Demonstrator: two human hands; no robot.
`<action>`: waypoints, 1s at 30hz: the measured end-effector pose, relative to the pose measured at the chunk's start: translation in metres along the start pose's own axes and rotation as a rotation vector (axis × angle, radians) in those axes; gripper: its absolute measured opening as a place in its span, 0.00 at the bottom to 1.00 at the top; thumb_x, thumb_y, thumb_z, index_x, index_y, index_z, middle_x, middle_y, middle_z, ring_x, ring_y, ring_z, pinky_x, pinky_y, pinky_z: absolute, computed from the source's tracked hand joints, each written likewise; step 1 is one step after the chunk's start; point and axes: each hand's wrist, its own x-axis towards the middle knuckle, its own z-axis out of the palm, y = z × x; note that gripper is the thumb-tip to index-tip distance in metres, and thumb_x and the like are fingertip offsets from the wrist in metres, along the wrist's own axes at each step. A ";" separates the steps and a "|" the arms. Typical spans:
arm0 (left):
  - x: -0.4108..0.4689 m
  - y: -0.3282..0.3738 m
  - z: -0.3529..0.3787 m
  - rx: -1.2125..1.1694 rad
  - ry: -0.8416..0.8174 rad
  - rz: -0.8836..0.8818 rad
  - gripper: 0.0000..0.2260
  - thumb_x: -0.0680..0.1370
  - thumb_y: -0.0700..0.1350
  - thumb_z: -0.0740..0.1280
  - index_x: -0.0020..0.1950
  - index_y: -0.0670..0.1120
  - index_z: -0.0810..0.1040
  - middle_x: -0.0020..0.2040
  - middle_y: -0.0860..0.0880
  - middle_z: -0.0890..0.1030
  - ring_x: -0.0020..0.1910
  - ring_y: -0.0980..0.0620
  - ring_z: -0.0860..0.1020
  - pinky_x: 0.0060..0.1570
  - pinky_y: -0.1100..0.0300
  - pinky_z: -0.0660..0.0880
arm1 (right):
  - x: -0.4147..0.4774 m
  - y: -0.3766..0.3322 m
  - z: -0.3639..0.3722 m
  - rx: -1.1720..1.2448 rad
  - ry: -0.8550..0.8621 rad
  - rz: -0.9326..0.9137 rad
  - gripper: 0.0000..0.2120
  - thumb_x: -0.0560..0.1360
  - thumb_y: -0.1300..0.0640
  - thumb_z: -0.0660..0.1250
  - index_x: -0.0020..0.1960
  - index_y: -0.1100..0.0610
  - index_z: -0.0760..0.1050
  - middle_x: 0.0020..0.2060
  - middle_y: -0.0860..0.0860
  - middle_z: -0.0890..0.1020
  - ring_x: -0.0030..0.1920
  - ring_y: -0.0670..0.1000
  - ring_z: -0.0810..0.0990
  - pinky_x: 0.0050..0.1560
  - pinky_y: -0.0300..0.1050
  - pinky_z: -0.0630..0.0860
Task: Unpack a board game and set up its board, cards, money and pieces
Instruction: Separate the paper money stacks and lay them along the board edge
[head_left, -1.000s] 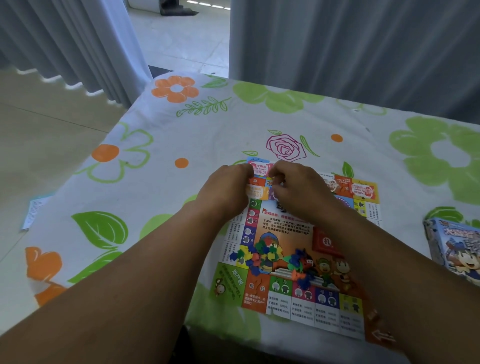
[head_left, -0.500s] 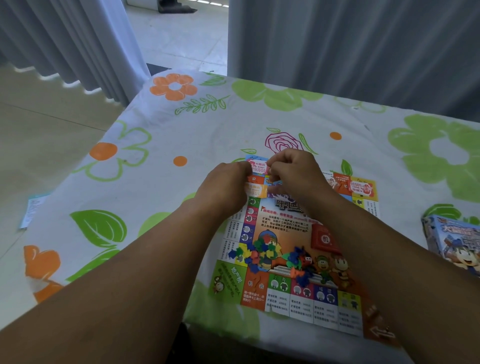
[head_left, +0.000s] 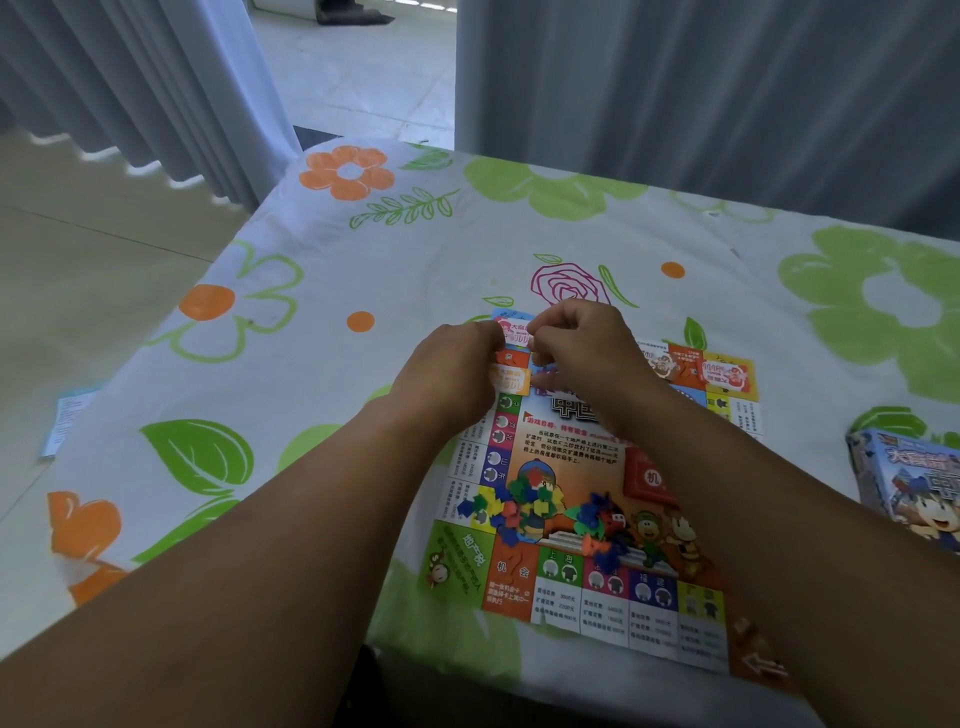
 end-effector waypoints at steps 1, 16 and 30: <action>0.000 0.000 0.000 -0.002 -0.001 -0.002 0.15 0.77 0.43 0.70 0.64 0.51 0.75 0.61 0.48 0.81 0.50 0.49 0.82 0.49 0.53 0.82 | 0.000 0.000 0.000 -0.004 -0.002 -0.001 0.05 0.76 0.64 0.66 0.50 0.57 0.78 0.47 0.54 0.82 0.48 0.54 0.84 0.46 0.54 0.85; -0.002 0.009 -0.006 0.027 -0.006 0.003 0.19 0.77 0.43 0.69 0.67 0.52 0.73 0.63 0.48 0.79 0.55 0.49 0.79 0.52 0.51 0.80 | 0.001 0.023 -0.051 -0.372 0.059 -0.171 0.09 0.72 0.68 0.68 0.48 0.56 0.79 0.41 0.50 0.81 0.44 0.52 0.81 0.50 0.55 0.80; 0.013 0.036 0.012 0.148 -0.010 0.133 0.19 0.76 0.47 0.71 0.65 0.55 0.73 0.61 0.53 0.80 0.62 0.50 0.74 0.64 0.47 0.61 | -0.015 0.039 -0.054 -0.968 -0.046 -0.356 0.18 0.74 0.48 0.71 0.61 0.51 0.75 0.54 0.52 0.78 0.56 0.54 0.72 0.52 0.51 0.74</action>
